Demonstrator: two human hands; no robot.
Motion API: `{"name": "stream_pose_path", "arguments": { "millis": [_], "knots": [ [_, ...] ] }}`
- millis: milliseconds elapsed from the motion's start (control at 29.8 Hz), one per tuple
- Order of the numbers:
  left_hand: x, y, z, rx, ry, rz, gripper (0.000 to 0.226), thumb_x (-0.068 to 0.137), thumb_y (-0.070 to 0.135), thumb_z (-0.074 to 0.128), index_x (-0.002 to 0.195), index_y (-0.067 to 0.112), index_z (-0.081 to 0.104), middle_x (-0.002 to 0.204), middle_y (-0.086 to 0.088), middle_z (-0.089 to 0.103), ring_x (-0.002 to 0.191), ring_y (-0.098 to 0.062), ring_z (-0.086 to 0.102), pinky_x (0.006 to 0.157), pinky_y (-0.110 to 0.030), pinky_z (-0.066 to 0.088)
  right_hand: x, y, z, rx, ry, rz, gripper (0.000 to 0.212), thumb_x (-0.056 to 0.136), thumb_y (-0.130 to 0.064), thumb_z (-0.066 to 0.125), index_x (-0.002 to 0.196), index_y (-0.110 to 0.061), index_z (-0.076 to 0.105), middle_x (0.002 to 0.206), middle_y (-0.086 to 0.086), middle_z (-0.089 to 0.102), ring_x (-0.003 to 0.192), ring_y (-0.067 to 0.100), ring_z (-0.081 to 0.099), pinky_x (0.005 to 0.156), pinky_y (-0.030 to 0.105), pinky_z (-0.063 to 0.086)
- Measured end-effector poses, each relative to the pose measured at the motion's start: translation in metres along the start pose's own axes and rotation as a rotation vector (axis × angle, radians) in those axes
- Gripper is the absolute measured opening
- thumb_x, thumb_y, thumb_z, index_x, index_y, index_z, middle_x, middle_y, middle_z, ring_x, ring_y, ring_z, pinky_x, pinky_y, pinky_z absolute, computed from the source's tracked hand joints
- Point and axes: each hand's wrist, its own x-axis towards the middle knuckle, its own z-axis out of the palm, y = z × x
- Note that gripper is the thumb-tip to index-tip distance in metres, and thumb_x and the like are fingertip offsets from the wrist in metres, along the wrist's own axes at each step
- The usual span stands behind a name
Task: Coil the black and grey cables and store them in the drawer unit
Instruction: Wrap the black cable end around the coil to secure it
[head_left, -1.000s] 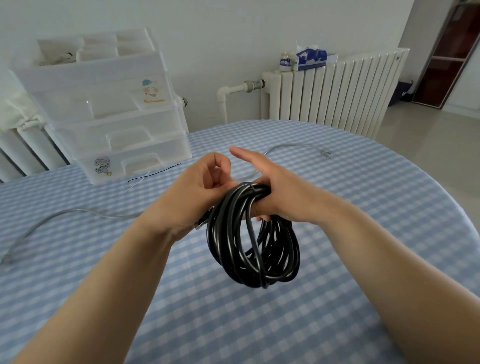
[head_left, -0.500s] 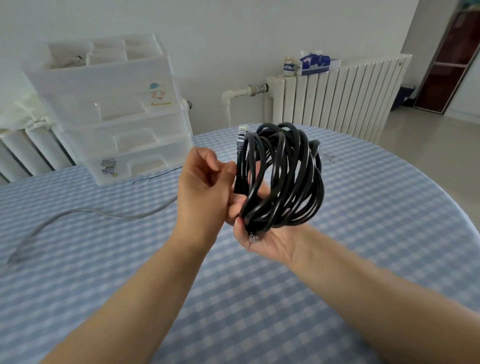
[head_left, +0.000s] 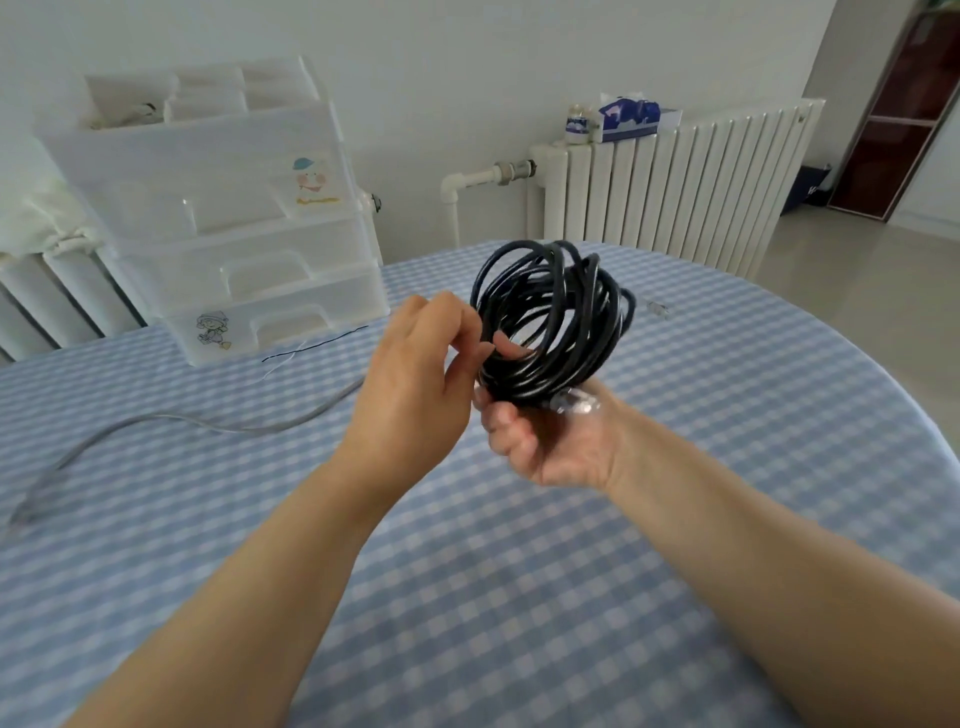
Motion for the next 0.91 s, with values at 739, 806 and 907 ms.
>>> {"name": "stream_pose_path", "arguments": {
  "millis": [739, 806, 907],
  "knots": [
    [0.015, -0.001, -0.016, -0.259, 0.053, -0.462, 0.04, 0.088, 0.003, 0.063, 0.067, 0.022, 0.034, 0.068, -0.023, 0.047, 0.058, -0.033, 0.044, 0.058, -0.041, 0.044, -0.016, -0.021, -0.011, -0.261, -0.178, -0.263, 0.008, 0.08, -0.008, 0.061, 0.084, -0.005, 0.067, 0.075, 0.003, 0.066, 0.063, 0.01, 0.062, 0.053, 0.018, 0.052],
    [0.015, -0.002, -0.016, -0.353, 0.023, -0.516, 0.042, 0.088, -0.001, 0.062, 0.065, 0.019, 0.033, 0.063, -0.02, 0.043, 0.052, -0.02, 0.039, 0.047, -0.025, 0.037, -0.015, -0.02, -0.012, -0.405, -0.071, -0.332, 0.01, 0.079, -0.021, 0.068, 0.078, -0.012, 0.072, 0.073, -0.001, 0.064, 0.061, 0.008, 0.055, 0.052, 0.018, 0.048],
    [0.015, -0.001, -0.015, -0.411, -0.016, -0.529, 0.044, 0.087, -0.004, 0.062, 0.062, 0.017, 0.033, 0.059, -0.009, 0.039, 0.052, -0.015, 0.037, 0.05, -0.018, 0.039, -0.01, -0.016, -0.008, -0.548, 0.089, -0.454, 0.029, 0.075, -0.039, 0.066, 0.088, -0.013, 0.074, 0.077, -0.002, 0.07, 0.066, 0.01, 0.057, 0.058, 0.02, 0.048]
  ]
}}
